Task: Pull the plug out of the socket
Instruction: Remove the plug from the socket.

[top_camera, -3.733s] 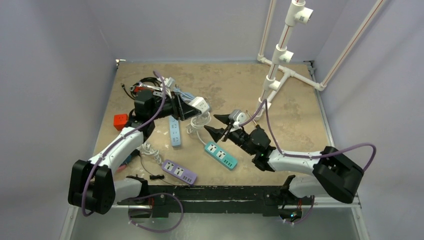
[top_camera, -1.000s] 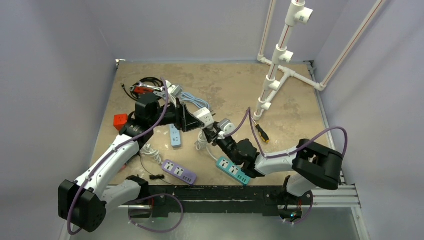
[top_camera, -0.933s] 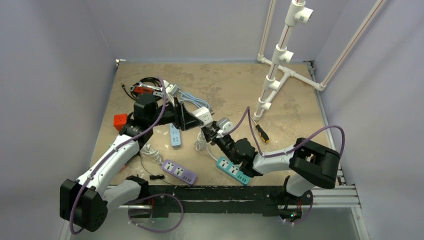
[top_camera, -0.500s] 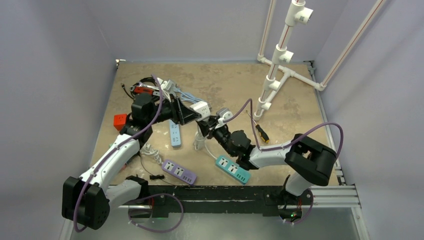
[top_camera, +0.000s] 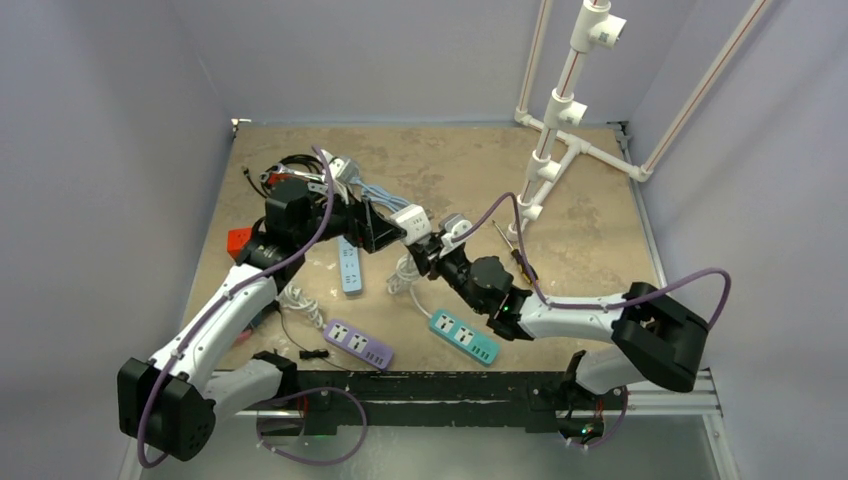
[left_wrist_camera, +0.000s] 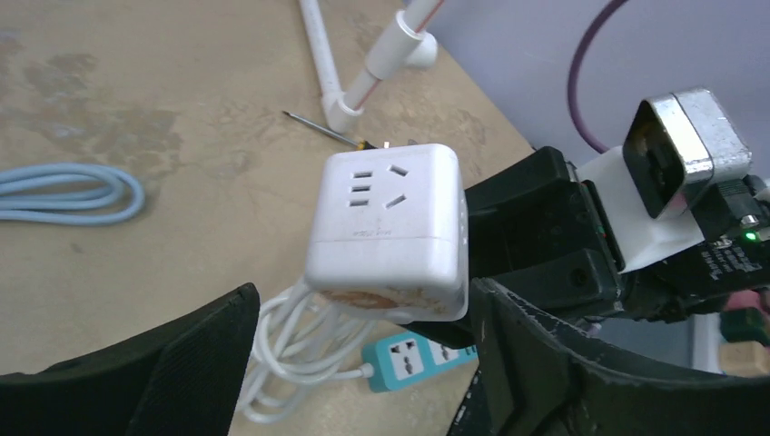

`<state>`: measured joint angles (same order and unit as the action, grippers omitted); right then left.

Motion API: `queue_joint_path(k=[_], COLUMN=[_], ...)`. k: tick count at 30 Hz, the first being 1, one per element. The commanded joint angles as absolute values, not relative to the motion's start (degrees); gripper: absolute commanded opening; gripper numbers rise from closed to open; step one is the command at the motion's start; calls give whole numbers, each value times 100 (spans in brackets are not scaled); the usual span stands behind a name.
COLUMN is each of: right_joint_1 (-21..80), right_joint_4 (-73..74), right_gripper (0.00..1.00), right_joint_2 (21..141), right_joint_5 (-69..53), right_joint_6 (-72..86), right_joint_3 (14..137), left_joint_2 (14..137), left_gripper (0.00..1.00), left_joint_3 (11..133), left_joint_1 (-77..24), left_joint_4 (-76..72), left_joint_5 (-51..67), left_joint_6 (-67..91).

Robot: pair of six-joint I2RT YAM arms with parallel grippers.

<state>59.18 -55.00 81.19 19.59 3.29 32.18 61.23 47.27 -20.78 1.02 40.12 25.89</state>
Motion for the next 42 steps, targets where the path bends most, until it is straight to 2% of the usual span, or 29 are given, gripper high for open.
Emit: queue_joint_path(k=[1,7,11,17,26,42], right_joint_1=[5783,5699,5469,5110,4982,4983], right_joint_4=[-4699,-4313,-3776,-2883,-2173,-1840], right_gripper=[0,0,0,0,0,0], right_joint_2=[7683,7335,7260,7270,7364,7392], right_joint_5=[2233,1715,992,-205,-891,-868], right_joint_6=[426,622,727,1041,1249,990], right_joint_3=[3396,3353,3552,3961,4362,4514], left_joint_2=[5864,5525,5546,5446,5697,6347], left_gripper=[88,95,98,99,99,99], left_joint_3=[5148,5083,5006,4783,4738,4867], left_joint_1=[-2099,-2124,-2581,-3281,-3839,-4092], left_joint_4=[504,567,719,690,794,1051], left_joint_5=[3242,2897,2742,1936,533,265], left_joint_6=[1544,1117,555,75,-208,-168])
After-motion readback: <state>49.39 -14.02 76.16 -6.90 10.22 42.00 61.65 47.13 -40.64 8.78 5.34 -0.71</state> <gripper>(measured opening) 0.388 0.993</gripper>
